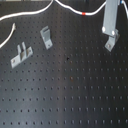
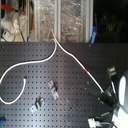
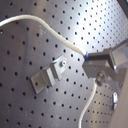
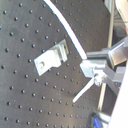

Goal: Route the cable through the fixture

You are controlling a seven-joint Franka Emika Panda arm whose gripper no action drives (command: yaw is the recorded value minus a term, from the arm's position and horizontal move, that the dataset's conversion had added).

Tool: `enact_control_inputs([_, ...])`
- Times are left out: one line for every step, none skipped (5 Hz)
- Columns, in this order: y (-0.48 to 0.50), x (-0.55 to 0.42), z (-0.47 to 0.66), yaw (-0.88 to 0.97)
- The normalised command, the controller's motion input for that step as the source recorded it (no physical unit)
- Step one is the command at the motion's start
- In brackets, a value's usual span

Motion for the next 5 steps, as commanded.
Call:
enact_control_inputs([-0.029,-0.015,0.0,0.0])
enact_control_inputs([-0.089,0.055,0.19,0.0])
enact_control_inputs([-0.178,0.093,0.43,0.07])
enact_control_inputs([-0.177,0.229,0.46,0.37])
enact_control_inputs([-0.091,0.091,0.43,0.69])
